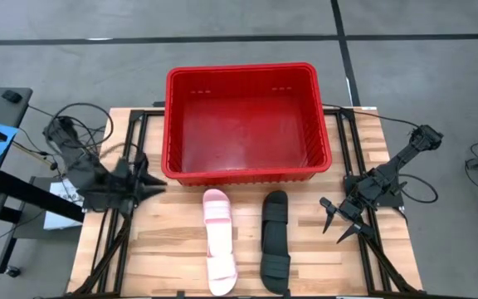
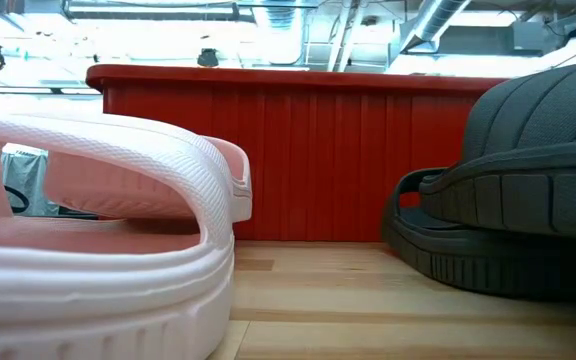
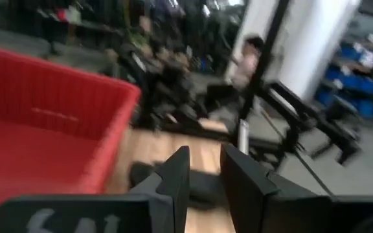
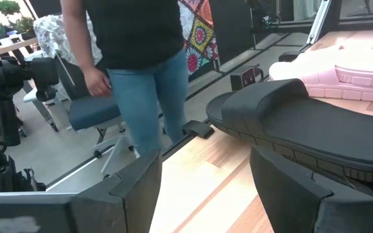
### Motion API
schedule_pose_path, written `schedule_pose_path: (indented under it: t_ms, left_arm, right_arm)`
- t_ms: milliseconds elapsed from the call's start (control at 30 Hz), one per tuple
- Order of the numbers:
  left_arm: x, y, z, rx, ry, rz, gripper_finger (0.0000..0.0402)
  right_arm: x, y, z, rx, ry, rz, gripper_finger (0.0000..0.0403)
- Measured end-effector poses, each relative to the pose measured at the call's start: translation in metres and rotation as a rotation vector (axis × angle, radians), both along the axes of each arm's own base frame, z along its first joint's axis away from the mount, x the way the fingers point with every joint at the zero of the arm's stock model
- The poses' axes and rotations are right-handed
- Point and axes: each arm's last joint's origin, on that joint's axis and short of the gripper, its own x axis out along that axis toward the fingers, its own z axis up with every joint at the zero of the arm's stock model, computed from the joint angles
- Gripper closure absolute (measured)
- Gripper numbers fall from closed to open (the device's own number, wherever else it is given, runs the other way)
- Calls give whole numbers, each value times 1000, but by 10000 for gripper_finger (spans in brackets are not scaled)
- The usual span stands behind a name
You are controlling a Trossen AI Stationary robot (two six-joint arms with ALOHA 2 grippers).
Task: Pick and place slides into bin
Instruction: Put the top pink slipper in the red bin
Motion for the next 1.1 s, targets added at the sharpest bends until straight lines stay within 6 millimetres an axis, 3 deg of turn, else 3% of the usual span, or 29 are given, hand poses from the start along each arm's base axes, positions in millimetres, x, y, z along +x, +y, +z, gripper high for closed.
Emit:
schedule_pose_path:
  t_ms: [200, 433, 767, 1100]
  left_arm:
    - [35, -37, 1, 69, 140, -71, 324]
    - [78, -71, -14, 150, 266, 49, 324]
    - [133, -106, -29, 221, 374, 102, 292]
    - [165, -122, -74, 280, 567, 186, 280]
  right_arm:
    - [0, 0, 0, 0, 0, 0, 177]
    - [0, 0, 0, 0, 0, 0, 177]
    - [0, 0, 0, -1, 1, 0, 177]
    - [0, 0, 0, 0, 0, 0, 177]
